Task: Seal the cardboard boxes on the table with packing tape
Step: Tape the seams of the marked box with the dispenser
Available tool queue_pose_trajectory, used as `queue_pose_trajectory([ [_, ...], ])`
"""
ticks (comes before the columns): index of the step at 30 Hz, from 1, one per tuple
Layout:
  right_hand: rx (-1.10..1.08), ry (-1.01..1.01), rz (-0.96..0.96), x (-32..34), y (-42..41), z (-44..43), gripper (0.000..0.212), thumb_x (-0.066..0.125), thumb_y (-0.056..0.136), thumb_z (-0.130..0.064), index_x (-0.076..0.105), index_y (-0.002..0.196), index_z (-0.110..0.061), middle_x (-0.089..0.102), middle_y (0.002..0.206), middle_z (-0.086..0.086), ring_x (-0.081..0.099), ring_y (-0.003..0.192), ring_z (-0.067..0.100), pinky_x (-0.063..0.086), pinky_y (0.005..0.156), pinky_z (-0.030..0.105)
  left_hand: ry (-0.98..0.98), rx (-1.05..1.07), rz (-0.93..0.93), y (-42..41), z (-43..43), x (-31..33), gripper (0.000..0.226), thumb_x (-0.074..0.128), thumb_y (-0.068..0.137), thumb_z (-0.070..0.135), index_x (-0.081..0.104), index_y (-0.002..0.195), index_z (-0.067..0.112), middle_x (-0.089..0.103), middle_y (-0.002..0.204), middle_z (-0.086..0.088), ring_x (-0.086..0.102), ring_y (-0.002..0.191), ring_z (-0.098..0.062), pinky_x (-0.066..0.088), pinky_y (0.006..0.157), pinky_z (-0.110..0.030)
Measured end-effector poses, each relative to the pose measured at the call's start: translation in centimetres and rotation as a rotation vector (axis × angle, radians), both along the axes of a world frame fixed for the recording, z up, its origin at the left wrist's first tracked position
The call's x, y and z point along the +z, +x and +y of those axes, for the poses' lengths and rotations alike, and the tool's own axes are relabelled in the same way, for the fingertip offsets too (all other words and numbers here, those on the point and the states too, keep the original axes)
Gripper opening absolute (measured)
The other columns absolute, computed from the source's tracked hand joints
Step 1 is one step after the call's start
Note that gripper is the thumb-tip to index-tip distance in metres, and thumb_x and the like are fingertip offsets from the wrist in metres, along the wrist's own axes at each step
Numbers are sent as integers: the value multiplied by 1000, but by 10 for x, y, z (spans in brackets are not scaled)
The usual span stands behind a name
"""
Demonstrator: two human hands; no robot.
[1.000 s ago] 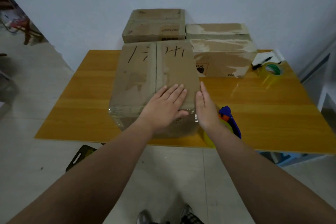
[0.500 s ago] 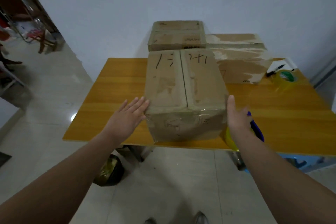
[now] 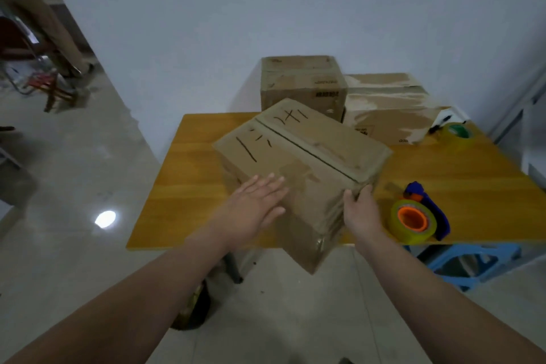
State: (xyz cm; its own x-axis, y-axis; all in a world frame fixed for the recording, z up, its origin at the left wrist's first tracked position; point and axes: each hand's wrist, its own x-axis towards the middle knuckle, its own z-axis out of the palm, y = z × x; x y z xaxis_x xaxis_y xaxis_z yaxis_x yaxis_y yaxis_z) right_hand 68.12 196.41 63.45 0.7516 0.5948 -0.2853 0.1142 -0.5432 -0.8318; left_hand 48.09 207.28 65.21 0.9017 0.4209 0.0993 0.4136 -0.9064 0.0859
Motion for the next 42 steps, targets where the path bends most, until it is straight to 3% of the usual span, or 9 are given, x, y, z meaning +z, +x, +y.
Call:
queue_pose_trajectory([
  [6, 70, -96, -68, 11, 21, 18, 52, 30, 104, -28, 19, 151, -10, 25, 156, 10, 26, 140, 32, 26, 112, 43, -222, 607, 13, -53, 63, -3, 64, 27, 97, 51, 8, 151, 22, -6, 158, -10, -3, 145, -29, 6, 116, -44],
  [12, -48, -178, -428, 17, 25, 39, 38, 44, 101, -27, 56, 123, 1, 59, 122, 19, 52, 113, 37, 43, 87, 41, -273, 644, -49, -62, 77, -18, 72, 38, 92, 57, 17, 150, 20, 12, 157, -1, 16, 137, -29, 20, 111, -39],
  [15, -143, -112, -474, 13, 17, 44, 41, 50, 97, -35, 55, 123, -4, 62, 115, 15, 56, 106, 34, 44, 78, 38, -251, 664, -99, -61, 78, -21, 76, 41, 89, 61, 21, 149, 19, 20, 156, -2, 21, 134, -28, 22, 110, -37],
  [22, 116, -213, -497, 4, 5, 45, 60, 48, 97, -37, 29, 148, -12, 34, 151, 9, 33, 136, 31, 29, 111, 44, -462, 745, -466, -70, 52, -28, 74, 60, 82, 54, 38, 143, 18, 31, 150, 4, 31, 135, -15, 30, 109, -33],
  [26, 245, -188, -424, 7, -8, 54, 65, 49, 95, -44, 25, 150, -20, 17, 158, 3, 18, 144, 27, 21, 116, 44, -524, 819, -653, -91, 49, -29, 55, 46, 92, 50, 41, 140, 22, 48, 137, -2, 46, 123, -19, 43, 101, -44],
  [30, 498, -99, -325, 11, -33, 72, 80, 59, 84, -57, 27, 150, -26, 10, 160, 2, 11, 145, 28, 19, 115, 47, -422, 979, -571, -116, 71, -31, 54, 38, 98, 40, 30, 146, 18, 38, 141, -15, 33, 130, -34, 29, 108, -51],
  [34, 727, -77, -223, 12, -56, 101, 90, 67, 80, -50, 20, 152, -23, 0, 160, 1, 5, 147, 24, 21, 117, 45, -217, 1131, -272, -122, 85, -30, 74, 24, 89, 64, 23, 148, 21, 14, 153, -17, 7, 141, -36, 7, 112, -56],
  [38, 769, -123, -385, 14, -54, 138, 93, 66, 81, -53, 20, 152, -16, 6, 160, 7, 9, 146, 23, 22, 117, 44, -124, 918, -29, -93, 96, -28, 83, 0, 75, 81, 3, 148, 42, 0, 159, 1, -8, 144, -31, -16, 103, -63],
  [42, 817, -148, -521, 13, -45, 178, 96, 62, 76, -65, 26, 149, -15, 18, 158, 8, 19, 144, 25, 26, 113, 41, -25, 578, 100, -37, 112, -35, 69, 22, 85, 72, -5, 144, 49, -4, 159, 5, -6, 144, -29, -11, 108, -62],
])
